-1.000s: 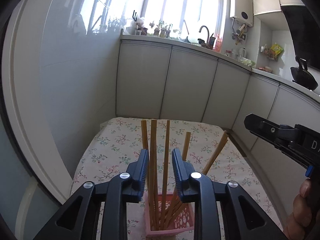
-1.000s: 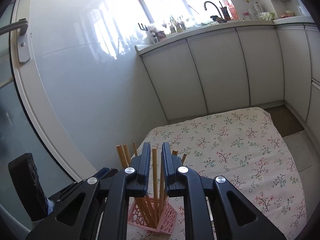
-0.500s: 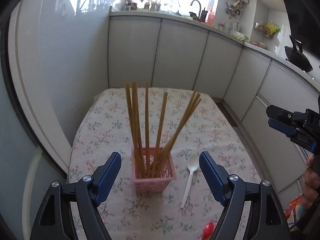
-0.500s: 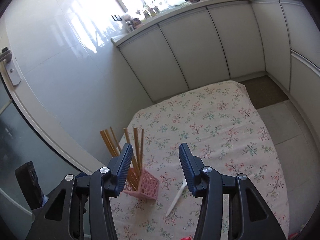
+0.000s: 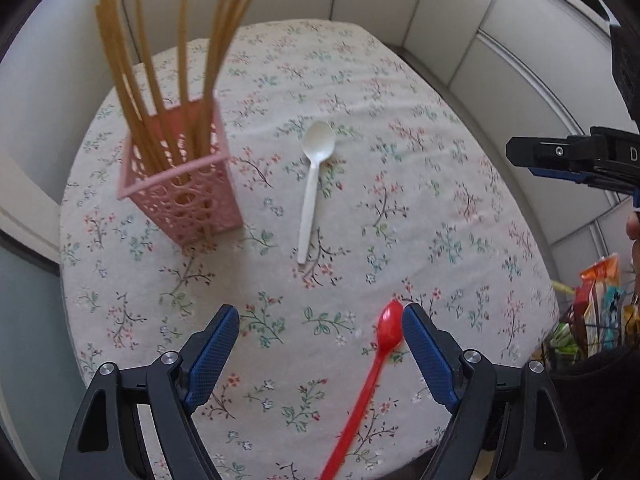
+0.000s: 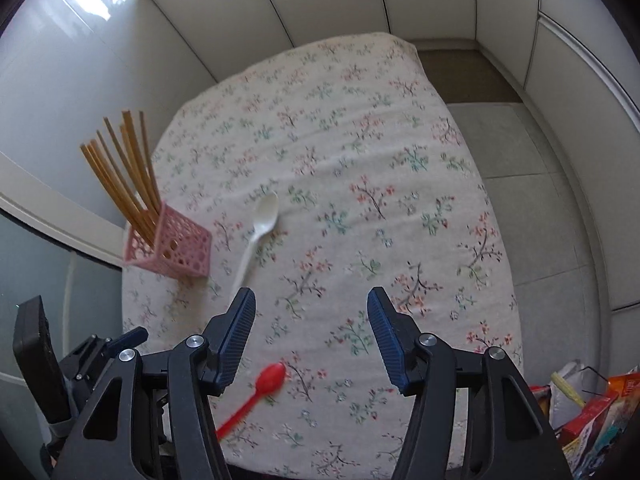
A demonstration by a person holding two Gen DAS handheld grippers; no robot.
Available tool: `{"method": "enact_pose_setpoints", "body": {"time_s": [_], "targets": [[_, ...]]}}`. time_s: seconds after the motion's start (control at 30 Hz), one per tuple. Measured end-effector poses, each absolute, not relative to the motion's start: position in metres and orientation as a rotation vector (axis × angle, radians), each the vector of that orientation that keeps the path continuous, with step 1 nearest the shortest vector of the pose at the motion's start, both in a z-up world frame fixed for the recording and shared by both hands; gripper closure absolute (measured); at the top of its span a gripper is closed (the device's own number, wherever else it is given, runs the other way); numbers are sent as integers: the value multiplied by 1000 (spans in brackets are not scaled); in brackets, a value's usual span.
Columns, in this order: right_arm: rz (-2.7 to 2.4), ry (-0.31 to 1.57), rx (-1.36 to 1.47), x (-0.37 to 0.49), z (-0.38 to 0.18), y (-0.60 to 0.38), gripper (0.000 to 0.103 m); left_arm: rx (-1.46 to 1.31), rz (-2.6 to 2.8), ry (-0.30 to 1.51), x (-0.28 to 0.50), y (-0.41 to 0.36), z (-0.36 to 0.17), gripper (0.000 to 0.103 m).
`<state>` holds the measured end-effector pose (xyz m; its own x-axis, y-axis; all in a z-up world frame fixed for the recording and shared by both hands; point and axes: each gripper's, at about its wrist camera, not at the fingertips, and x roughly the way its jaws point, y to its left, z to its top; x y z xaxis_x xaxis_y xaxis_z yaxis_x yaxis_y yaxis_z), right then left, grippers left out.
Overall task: Organize utensils
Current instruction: 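Move the left tool to the red spoon and close on its bowl, then lift the red spoon with the left tool while the right tool grasps the white spoon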
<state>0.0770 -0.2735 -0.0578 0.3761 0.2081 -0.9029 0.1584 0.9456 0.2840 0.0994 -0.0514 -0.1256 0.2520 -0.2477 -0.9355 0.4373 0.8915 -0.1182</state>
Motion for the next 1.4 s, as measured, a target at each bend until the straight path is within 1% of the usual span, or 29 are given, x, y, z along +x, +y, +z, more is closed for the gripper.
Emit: {"method": "enact_pose_setpoints", "body": {"time_s": [0.13,0.27,0.33,0.37,0.43,0.47,0.5,0.53,0.67,0.8,0.93,1.03,1.4], "targets": [[4,1278,337,72,-76,-279,42,218,-499,1287,95,-72,-144,18],[-10,1314,354,71,-84,-286,42,244,-541,1328,94,-92,-159,20],[-11,1320,367,70,-85,-290,42,274,-565,1349,93,-103,-167,31],[-12,1322,374,70,-86,-291,42,287,-576,1361,92,-109,-172,34],[-16,1325,383,70,-87,-294,42,316,-593,1380,92,-119,-180,44],[-18,1327,384,71,-88,-295,42,332,-595,1388,92,-124,-183,47],[-21,1328,387,70,-89,-297,42,347,-598,1393,91,-127,-186,52],[-24,1329,390,71,-89,-298,42,365,-601,1399,91,-131,-189,55],[-26,1332,399,71,-90,-301,42,429,-603,1410,88,-145,-198,62],[-31,1332,407,71,-91,-305,42,487,-585,1397,86,-155,-202,76],[-38,1337,416,73,-94,-308,41,481,-591,1394,86,-156,-201,76],[-40,1341,422,74,-96,-308,41,447,-589,1368,88,-148,-191,76],[-22,1349,486,93,-108,-299,41,127,-504,1077,111,-74,-97,76]]}}
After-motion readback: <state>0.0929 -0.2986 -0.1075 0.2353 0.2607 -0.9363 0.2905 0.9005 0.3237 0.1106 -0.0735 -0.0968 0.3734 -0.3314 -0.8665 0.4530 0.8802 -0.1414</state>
